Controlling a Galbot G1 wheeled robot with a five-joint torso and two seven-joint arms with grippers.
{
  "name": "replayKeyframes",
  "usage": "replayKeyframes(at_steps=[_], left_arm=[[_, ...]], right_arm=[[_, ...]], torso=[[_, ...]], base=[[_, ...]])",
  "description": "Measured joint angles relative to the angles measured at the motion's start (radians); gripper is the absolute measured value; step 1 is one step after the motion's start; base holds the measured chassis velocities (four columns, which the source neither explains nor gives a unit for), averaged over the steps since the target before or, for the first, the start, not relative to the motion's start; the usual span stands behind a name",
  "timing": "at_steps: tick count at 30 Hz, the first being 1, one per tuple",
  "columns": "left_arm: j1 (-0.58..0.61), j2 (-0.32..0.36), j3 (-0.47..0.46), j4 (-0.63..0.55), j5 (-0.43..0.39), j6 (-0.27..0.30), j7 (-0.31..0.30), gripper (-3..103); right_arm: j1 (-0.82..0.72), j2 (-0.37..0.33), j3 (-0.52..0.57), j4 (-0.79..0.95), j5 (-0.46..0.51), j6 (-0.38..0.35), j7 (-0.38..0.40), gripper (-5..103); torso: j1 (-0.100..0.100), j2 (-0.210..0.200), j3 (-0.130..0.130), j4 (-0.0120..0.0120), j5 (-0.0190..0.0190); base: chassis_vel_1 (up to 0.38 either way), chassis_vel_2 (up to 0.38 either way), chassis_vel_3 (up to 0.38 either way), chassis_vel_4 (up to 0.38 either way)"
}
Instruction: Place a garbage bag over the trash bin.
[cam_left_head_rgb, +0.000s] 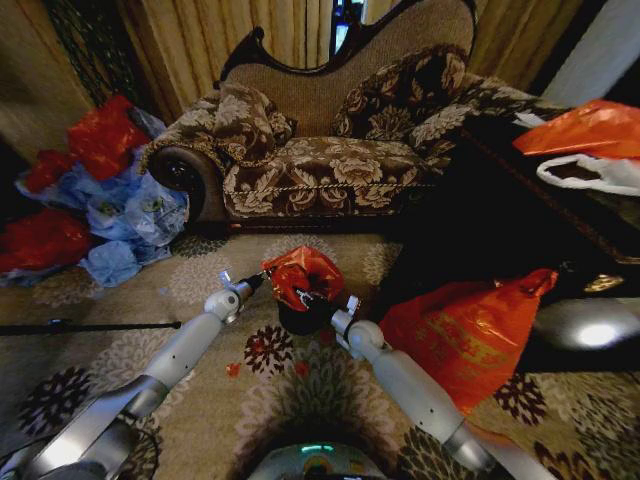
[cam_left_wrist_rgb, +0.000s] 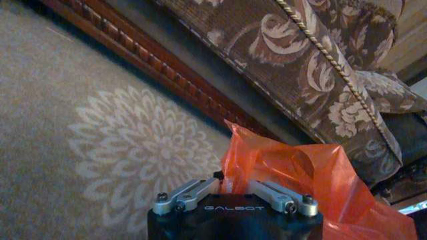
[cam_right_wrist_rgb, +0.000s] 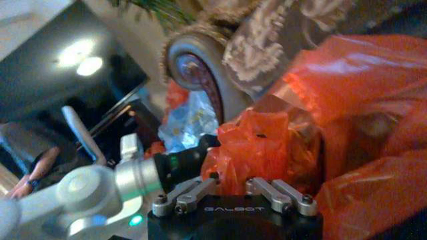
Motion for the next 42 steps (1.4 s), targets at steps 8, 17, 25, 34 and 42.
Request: replayKeyframes(at_steps=[8,17,25,34,42], left_arm=[[0.0,0.004,-0.003,-0.014,-0.007,0.0,-0.013,0],[0.0,0.038,-0.006,-0.047,-0.037,0.011,-0.03,0],[0.016,0.093,-0.006,-0.108,-0.066,0.024,-0.045,0],[0.05,0.113,-0.015,-0.149,-0.076,0.028,-0.052,0],[0.073,0.097,-0.008,-0.109,-0.026,0.022,-0.037,0]], right_arm=[[-0.026,-0.002,-0.028,-0.003,-0.155,0.117,-0.11,0],[-0.032,0.011,-0.014,-0.126,-0.333,0.213,-0.24,0],[-0.037,0.068,0.001,-0.269,-0.48,0.268,-0.29,0],[-0.02,0.121,0.075,-0.436,-0.691,0.3,-0.291,0],[-0.013,0.126,0.143,-0.524,-0.818,0.294,-0.207,0]], torso=[[0.0,0.0,0.0,0.0,0.0],[0.0,0.0,0.0,0.0,0.0],[0.0,0.0,0.0,0.0001,0.0],[0.0,0.0,0.0,0.0001,0.0001],[0.0,0.0,0.0,0.0001,0.0001]], base=[[0.0,0.0,0.0,0.0],[0.0,0.0,0.0,0.0],[0.0,0.0,0.0,0.0],[0.0,0.0,0.0,0.0],[0.0,0.0,0.0,0.0]])
